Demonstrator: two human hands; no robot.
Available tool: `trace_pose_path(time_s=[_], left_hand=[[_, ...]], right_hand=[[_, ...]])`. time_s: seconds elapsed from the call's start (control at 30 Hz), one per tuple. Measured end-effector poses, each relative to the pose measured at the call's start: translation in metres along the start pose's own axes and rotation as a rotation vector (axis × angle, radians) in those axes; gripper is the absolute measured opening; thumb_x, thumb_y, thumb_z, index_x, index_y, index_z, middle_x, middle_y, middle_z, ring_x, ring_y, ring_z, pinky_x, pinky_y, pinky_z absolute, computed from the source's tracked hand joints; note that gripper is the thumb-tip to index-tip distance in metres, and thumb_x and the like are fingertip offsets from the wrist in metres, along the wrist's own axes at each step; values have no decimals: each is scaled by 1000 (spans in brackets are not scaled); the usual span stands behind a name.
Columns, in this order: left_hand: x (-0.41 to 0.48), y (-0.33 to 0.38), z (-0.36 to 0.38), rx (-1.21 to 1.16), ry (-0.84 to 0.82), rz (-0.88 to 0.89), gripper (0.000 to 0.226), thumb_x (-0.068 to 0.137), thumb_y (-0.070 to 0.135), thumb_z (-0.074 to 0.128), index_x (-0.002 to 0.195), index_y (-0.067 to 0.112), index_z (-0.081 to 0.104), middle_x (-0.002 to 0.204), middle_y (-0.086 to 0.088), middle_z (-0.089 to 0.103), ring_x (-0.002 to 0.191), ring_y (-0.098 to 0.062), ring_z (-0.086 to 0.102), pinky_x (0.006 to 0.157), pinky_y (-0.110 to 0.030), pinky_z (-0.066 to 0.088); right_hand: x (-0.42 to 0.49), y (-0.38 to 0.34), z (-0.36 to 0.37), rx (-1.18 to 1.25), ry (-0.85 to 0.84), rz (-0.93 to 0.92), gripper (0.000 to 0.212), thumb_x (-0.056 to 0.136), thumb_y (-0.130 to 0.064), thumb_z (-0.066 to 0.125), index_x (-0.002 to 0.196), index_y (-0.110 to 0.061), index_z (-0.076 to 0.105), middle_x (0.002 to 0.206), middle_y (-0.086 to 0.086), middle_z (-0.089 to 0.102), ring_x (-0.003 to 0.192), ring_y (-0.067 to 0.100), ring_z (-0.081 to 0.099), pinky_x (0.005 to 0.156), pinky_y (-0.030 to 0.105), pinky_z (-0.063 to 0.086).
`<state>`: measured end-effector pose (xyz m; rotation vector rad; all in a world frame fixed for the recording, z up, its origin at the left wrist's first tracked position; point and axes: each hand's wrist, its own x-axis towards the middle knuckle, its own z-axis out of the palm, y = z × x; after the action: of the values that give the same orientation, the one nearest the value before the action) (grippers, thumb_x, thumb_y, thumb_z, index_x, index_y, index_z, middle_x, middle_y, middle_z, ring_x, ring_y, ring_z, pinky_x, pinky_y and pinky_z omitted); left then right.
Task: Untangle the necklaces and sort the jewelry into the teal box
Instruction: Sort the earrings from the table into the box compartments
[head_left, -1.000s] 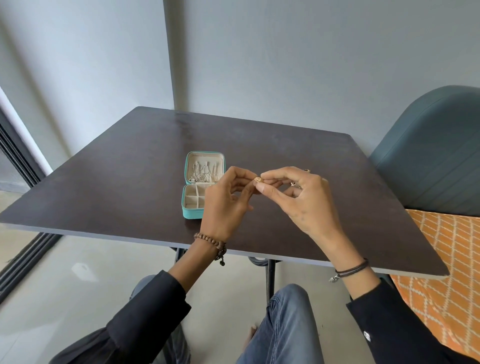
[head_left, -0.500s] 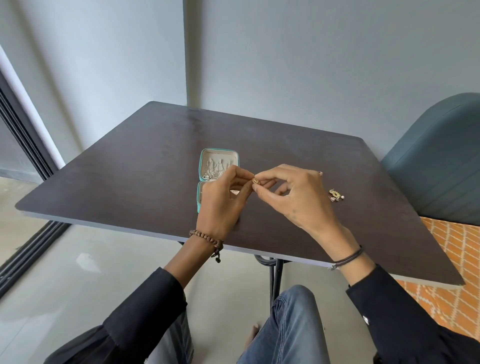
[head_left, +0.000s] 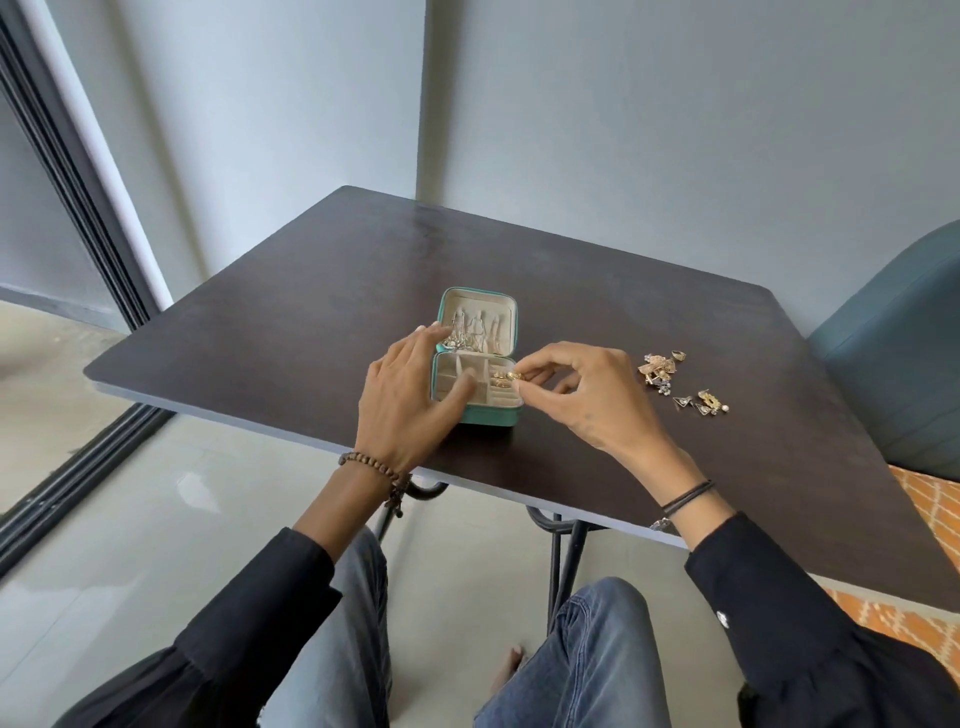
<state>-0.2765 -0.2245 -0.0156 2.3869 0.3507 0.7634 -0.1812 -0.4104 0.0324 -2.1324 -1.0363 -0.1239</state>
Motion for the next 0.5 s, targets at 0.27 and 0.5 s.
trace_pose_path(time_s=[0.27,0.5], left_hand=[[-3,-20,3,49,-154,-83,69,89,62,38,146,24,40,145,2,51,135,-20,45,111,-38,30],[-7,-28,11,158,-186,6,84,86,70,24,151,19,35,153,-1,44,146,-14,30,121,-37,16]], right_hand=[[1,11,8,-6,-47,55,14,83,-25,83,96,-28,81,88,-15,71,67,-10,59,59,11,43],[-2,27,17,-32,-66,29,15,84,-26,82,99,-30,81,88,-22,67,75,-2,60,59,19,49]])
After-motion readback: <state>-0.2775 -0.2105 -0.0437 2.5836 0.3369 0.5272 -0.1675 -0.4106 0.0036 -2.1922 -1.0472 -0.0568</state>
